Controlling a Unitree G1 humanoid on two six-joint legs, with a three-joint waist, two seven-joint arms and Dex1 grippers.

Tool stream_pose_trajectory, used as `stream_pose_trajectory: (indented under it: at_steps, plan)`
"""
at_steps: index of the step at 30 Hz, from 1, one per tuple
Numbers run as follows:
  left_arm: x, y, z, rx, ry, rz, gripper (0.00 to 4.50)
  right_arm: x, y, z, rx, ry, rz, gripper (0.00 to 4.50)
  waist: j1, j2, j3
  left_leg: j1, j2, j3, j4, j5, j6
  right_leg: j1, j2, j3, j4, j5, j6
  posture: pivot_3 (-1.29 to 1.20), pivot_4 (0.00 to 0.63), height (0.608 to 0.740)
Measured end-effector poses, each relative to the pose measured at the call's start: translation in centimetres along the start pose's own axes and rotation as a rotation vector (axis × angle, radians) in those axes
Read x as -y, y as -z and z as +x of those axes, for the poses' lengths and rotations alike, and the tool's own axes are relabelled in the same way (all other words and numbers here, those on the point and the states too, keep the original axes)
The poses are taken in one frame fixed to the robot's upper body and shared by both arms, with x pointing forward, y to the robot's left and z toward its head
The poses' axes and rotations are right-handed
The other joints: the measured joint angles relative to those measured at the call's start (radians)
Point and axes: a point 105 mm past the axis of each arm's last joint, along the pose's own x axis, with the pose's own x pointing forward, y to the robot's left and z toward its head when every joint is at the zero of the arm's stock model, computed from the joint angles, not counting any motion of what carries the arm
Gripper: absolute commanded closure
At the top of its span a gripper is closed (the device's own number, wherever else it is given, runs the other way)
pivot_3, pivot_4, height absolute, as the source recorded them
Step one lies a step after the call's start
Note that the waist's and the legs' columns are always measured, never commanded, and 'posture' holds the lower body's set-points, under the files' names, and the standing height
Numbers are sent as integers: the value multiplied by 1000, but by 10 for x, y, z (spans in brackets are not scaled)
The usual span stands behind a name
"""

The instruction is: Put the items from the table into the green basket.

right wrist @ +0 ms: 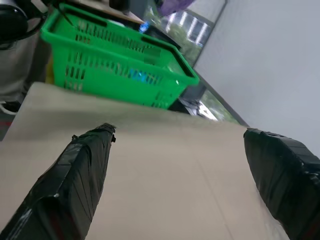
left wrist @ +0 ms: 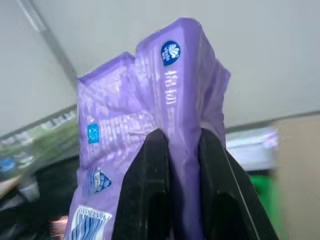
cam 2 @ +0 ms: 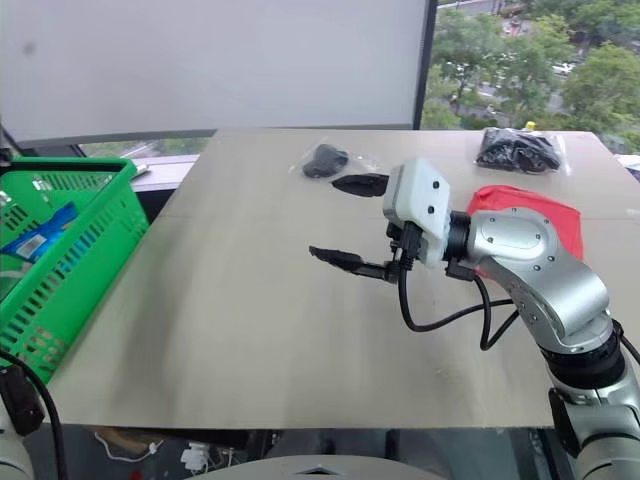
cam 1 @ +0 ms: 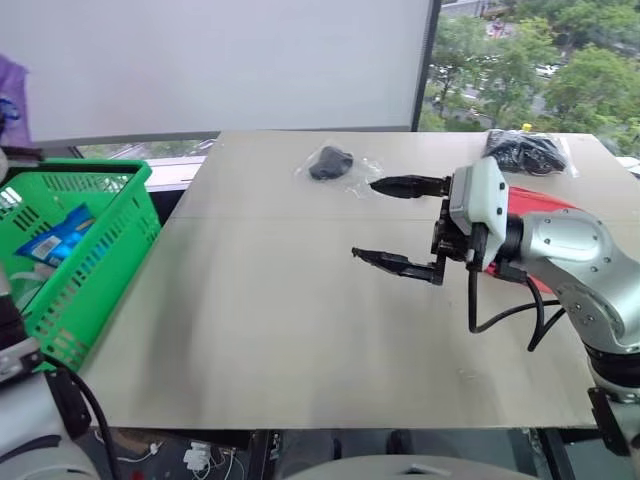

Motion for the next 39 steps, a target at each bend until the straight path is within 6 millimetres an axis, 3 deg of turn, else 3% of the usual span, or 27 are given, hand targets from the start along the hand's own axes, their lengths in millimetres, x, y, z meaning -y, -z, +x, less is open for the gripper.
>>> stream_pose_trajectory:
  at_steps: [4, 7, 14, 15, 17, 21, 23, 26, 28, 31, 33, 35, 36, 37, 38, 39]
  plan:
    - [-17, 72, -4, -237, 82, 93, 4329, -3, -11, 6, 53, -62, 119, 0, 12, -2, 0, -3, 0, -2, 0, 0, 0, -2, -1, -2, -1, 0, 0, 209, 0, 740]
    - [-19, 102, -13, -335, 180, 159, 4329, -4, -13, 5, 42, -76, 151, 0, 30, -6, -3, -8, 0, -3, 1, 0, 1, -4, -1, -4, -4, 0, 0, 212, 0, 740]
    - [-16, 129, -21, -389, 316, 200, 4329, -6, -8, 2, -1, -91, 183, 0, 59, -10, -5, -12, -1, -6, 1, -2, 4, -6, -3, -9, -4, 0, 0, 207, 0, 740]
    - [-15, 130, -21, -384, 330, 185, 3341, -6, -8, 2, 3, -96, 186, 0, 59, -10, -5, -13, -1, -6, 2, -2, 3, -7, -3, -9, -4, 0, 0, 206, 0, 740]
    - [-12, 126, -20, -361, 350, 164, 2714, -7, -9, 2, 9, -99, 189, 0, 58, -11, -6, -14, -1, -6, 2, -2, 3, -8, -3, -9, -3, 0, 0, 213, 0, 740]
    - [-9, 106, -16, -262, 340, 88, 884, -4, -13, -3, 21, -90, 185, 0, 57, -11, -6, -15, -1, -5, 2, -2, 3, -10, -3, -7, -2, 0, 0, 223, 0, 740]
    - [0, 86, -13, -175, 347, 17, 884, -3, -14, -4, 24, -85, 184, 0, 57, -11, -6, -15, -1, -5, 2, -2, 3, -10, -3, -7, -1, 0, 0, 223, 0, 740]
    - [28, 36, -7, 42, 369, -191, 884, -2, -11, -8, 12, -70, 189, 0, 65, -13, -7, -15, -1, -5, 3, -2, 4, -10, -4, -8, 1, 0, 0, 219, 0, 740]
    - [43, 13, -8, 130, 392, -273, 884, 0, -7, -13, -10, -43, 188, 0, 67, -14, -8, -15, -2, -5, 3, -2, 3, -10, -5, -7, 2, 0, 0, 193, 0, 740]
    - [94, -27, -24, 229, 544, -450, 884, 6, 15, -30, -106, 70, 192, 0, 74, -16, -10, -15, -3, -4, 4, -2, 3, -10, -6, -7, 3, 0, 0, 140, 0, 740]
    - [156, -52, -56, 259, 783, -615, 271, 9, 43, -55, -212, 206, 232, 0, 79, -16, -10, -16, -3, -3, 7, -2, 3, -11, -6, -5, 4, 0, 0, 95, 0, 740]
    - [177, -54, -69, 248, 867, -632, 94, 8, 51, -64, -248, 241, 240, 0, 74, -16, -10, -16, -3, -1, 7, -2, 3, -11, -6, -4, 4, 0, 0, 43, 0, 740]
    - [210, -49, -95, 203, 987, -626, 94, 4, 63, -82, -296, 309, 261, 0, 56, -15, -10, -16, -2, 0, 6, -2, 4, -11, -6, -3, 3, 0, 0, 32, 0, 740]
    - [225, -39, -110, 168, 1032, -598, 94, 0, 68, -95, -324, 351, 277, 0, 49, -14, -11, -14, -2, 1, 6, -2, 4, -11, -6, -1, 5, 0, 0, 32, 0, 740]
    - [247, -16, -132, 80, 1102, -526, 94, -8, 79, -115, -376, 412, 313, 0, 31, -11, -13, -14, -2, 4, 5, -3, 6, -11, -5, 1, 5, 0, 0, -7, 0, 740]
    - [254, -5, -140, 37, 1128, -511, 94, -10, 82, -122, -396, 436, 327, 0, 19, -10, -12, -13, -1, 6, 4, -3, 6, -12, -4, 3, 5, 0, 0, -15, 0, 740]
